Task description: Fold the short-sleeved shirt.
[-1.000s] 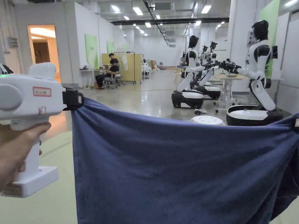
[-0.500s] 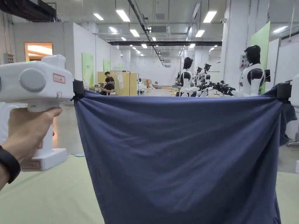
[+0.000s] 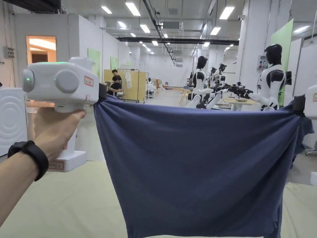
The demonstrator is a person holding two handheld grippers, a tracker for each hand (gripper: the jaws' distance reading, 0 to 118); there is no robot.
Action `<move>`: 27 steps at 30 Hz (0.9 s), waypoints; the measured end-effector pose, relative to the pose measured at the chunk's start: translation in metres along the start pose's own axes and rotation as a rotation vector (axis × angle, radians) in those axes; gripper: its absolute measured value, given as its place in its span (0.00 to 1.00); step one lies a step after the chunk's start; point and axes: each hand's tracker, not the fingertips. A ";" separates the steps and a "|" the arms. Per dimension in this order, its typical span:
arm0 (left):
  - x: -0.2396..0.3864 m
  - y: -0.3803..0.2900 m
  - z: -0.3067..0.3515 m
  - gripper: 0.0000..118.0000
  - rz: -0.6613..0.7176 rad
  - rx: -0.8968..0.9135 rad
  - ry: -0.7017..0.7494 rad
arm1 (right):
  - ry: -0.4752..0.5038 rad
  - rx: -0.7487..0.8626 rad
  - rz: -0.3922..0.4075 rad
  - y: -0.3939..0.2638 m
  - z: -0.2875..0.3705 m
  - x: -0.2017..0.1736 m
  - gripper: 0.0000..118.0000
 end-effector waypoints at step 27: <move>-0.105 -0.426 0.265 0.04 0.388 -0.538 -0.105 | 0.009 -0.572 -0.525 -0.435 0.296 0.044 0.03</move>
